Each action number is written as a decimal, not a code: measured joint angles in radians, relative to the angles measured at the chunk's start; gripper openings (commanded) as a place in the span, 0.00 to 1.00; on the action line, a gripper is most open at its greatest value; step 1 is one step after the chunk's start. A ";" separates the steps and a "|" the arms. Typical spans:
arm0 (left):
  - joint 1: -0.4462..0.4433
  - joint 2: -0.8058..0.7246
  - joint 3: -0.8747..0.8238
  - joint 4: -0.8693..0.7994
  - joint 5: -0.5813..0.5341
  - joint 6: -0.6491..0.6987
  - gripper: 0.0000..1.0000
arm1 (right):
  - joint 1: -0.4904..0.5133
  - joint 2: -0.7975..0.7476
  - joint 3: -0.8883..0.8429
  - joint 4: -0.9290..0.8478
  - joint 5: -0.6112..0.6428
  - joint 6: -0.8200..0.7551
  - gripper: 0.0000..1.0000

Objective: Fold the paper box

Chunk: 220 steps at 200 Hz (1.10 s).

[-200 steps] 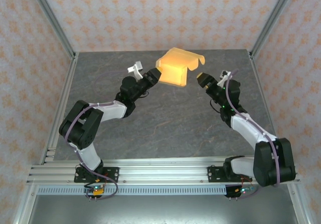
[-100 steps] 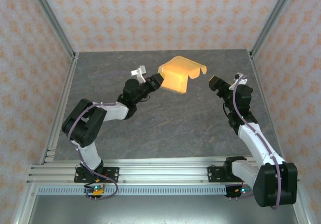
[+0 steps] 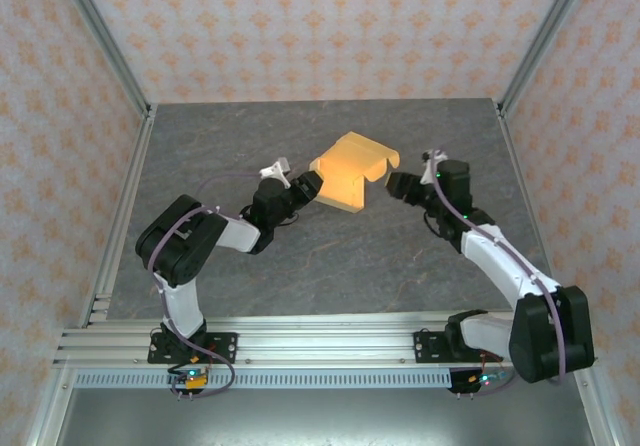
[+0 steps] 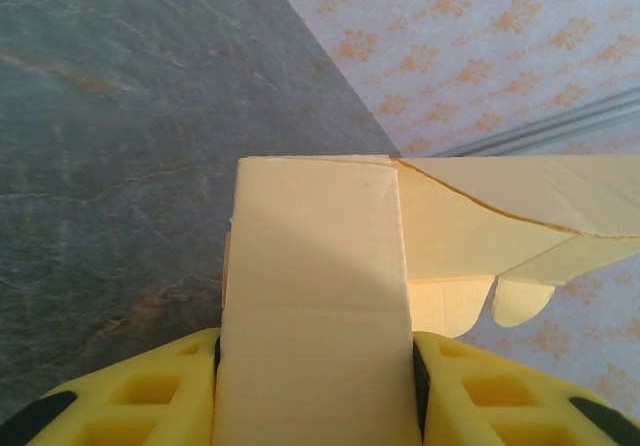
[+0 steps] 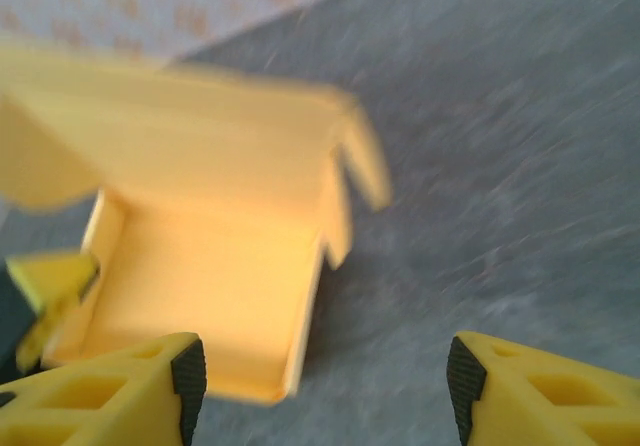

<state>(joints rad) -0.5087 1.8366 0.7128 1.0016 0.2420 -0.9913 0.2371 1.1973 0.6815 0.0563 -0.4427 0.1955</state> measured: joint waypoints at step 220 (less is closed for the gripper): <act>0.003 -0.507 -0.019 -0.772 -0.202 0.179 1.00 | -0.120 0.228 0.350 -0.227 0.052 0.529 0.87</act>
<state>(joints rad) -0.5056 1.3296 0.6933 0.2291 0.0402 -0.8127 0.1169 1.4250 1.0313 -0.1711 -0.3908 0.7250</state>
